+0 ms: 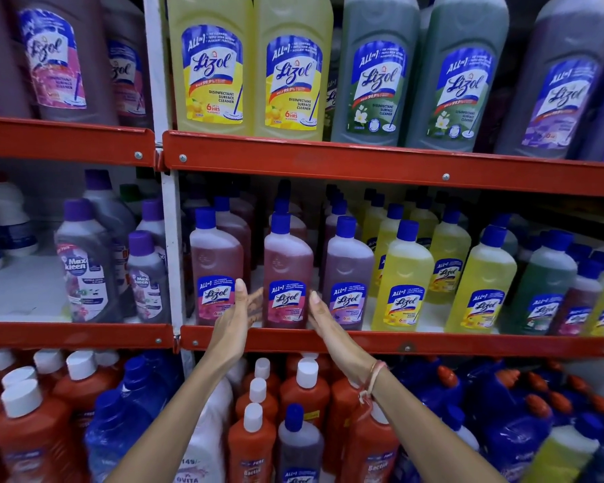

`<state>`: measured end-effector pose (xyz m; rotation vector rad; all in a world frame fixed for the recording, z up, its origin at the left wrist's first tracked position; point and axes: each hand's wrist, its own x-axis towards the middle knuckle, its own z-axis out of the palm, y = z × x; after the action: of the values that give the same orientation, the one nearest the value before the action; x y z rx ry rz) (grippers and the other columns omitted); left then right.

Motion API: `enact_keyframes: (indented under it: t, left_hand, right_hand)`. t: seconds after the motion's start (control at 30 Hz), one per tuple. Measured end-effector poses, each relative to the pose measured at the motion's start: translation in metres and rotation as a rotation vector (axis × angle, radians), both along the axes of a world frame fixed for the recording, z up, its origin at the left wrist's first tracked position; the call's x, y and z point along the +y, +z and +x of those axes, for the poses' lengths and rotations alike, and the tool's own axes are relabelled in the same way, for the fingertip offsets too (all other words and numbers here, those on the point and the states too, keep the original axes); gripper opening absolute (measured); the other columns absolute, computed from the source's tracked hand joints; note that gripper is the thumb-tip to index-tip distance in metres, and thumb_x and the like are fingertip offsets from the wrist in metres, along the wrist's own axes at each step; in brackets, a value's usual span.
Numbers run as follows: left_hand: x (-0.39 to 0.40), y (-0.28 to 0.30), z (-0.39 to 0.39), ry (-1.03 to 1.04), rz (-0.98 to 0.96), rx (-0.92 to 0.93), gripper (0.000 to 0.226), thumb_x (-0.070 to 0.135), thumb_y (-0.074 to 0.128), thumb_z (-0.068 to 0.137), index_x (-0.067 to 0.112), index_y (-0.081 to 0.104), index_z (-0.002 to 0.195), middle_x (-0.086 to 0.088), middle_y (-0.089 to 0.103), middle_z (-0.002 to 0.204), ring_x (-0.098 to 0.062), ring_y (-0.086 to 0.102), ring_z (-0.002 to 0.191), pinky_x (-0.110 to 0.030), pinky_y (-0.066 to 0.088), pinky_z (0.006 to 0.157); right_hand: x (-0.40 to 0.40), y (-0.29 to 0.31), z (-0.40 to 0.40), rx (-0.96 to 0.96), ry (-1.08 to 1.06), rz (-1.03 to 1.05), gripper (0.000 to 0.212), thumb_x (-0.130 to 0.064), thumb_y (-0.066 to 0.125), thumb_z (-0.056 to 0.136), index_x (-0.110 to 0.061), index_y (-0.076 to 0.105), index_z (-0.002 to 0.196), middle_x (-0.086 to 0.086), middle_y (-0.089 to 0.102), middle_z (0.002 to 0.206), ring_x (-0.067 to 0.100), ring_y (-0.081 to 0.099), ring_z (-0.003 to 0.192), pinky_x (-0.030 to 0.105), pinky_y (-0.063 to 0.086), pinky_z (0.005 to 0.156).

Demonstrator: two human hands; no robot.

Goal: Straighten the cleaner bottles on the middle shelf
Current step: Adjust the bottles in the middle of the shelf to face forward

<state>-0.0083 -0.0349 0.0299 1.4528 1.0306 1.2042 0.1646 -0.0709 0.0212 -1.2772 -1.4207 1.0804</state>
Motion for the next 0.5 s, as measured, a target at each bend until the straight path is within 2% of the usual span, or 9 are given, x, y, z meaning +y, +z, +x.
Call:
enact_keyframes:
  t: [0.07,0.13,0.2,0.23,0.3,0.33,0.37,0.43,0.5]
  left_hand:
    - [0.000,-0.001,0.001,0.011,0.013,0.001,0.087,0.076,0.011,0.077,0.025,0.052,0.134,-0.007,0.058,0.134,-0.019,0.056,0.118,-0.036,0.035,0.105]
    - [-0.002,-0.002,0.002,0.020,0.017,-0.006,0.085,0.075,0.012,0.078,0.024,0.053,0.133,-0.007,0.059,0.133,-0.016,0.056,0.115,-0.035,0.035,0.103]
    - [-0.004,-0.005,0.003,0.035,0.034,-0.009,0.081,0.072,0.012,0.081,0.023,0.057,0.128,-0.005,0.062,0.128,-0.011,0.058,0.107,-0.033,0.037,0.101]
    - [-0.007,-0.006,0.003,0.066,0.050,-0.008,0.077,0.070,0.013,0.083,0.024,0.060,0.123,-0.004,0.066,0.122,-0.009,0.060,0.103,-0.032,0.039,0.101]
    - [-0.012,-0.010,0.006,0.168,0.102,-0.026,0.064,0.066,0.018,0.086,0.028,0.066,0.107,0.001,0.071,0.106,-0.007,0.064,0.096,-0.036,0.046,0.099]
    - [-0.015,-0.011,0.009,0.218,0.129,-0.052,0.058,0.064,0.022,0.087,0.028,0.066,0.099,0.003,0.072,0.100,-0.008,0.066,0.094,-0.039,0.049,0.097]
    - [-0.019,-0.011,0.013,0.256,0.142,-0.080,0.054,0.061,0.026,0.088,0.027,0.067,0.094,0.004,0.072,0.096,-0.009,0.068,0.092,-0.040,0.051,0.095]
    - [-0.024,-0.015,0.026,0.269,0.162,-0.089,0.050,0.057,0.030,0.091,0.025,0.069,0.090,0.005,0.074,0.092,-0.008,0.069,0.089,-0.039,0.052,0.092]
    - [-0.030,-0.019,0.047,0.215,0.172,-0.054,0.046,0.053,0.032,0.095,0.027,0.069,0.089,0.005,0.074,0.093,-0.008,0.069,0.090,-0.041,0.051,0.094]
  right_hand:
    - [0.000,0.001,0.002,-0.019,0.024,-0.012,0.110,-0.096,0.033,0.066,-0.040,0.011,0.157,-0.021,0.016,0.164,0.006,0.018,0.153,0.044,0.014,0.128]
    - [-0.001,0.000,0.005,-0.043,0.023,-0.004,0.108,-0.094,0.032,0.068,-0.038,0.012,0.158,-0.026,0.017,0.158,0.004,0.019,0.152,0.041,0.013,0.128]
    - [-0.003,0.001,0.008,-0.033,-0.053,0.046,0.098,-0.089,0.033,0.075,-0.033,0.029,0.155,-0.019,0.031,0.158,0.007,0.031,0.149,0.037,0.022,0.125]
    - [-0.005,0.001,0.011,-0.020,-0.119,0.087,0.089,-0.085,0.034,0.077,-0.032,0.043,0.149,-0.012,0.045,0.154,0.009,0.041,0.144,0.036,0.028,0.123]
    - [-0.008,-0.002,0.021,0.017,-0.295,0.197,0.055,-0.072,0.039,0.084,-0.038,0.065,0.118,-0.005,0.069,0.128,0.014,0.061,0.126,0.040,0.042,0.115]
    - [-0.010,-0.005,0.026,0.038,-0.388,0.247,0.039,-0.064,0.042,0.090,-0.039,0.067,0.103,-0.005,0.074,0.114,0.015,0.067,0.115,0.044,0.047,0.110]
    - [-0.012,-0.007,0.032,0.056,-0.478,0.288,0.031,-0.056,0.044,0.095,-0.037,0.068,0.096,-0.005,0.076,0.106,0.017,0.070,0.108,0.047,0.051,0.105]
    - [-0.017,-0.010,0.042,0.052,-0.584,0.328,0.034,-0.056,0.045,0.095,-0.032,0.067,0.104,-0.002,0.073,0.113,0.018,0.068,0.109,0.048,0.052,0.102]
    - [-0.022,-0.009,0.049,0.015,-0.566,0.311,0.052,-0.058,0.044,0.093,-0.027,0.056,0.133,-0.004,0.056,0.137,0.015,0.056,0.124,0.038,0.044,0.111]
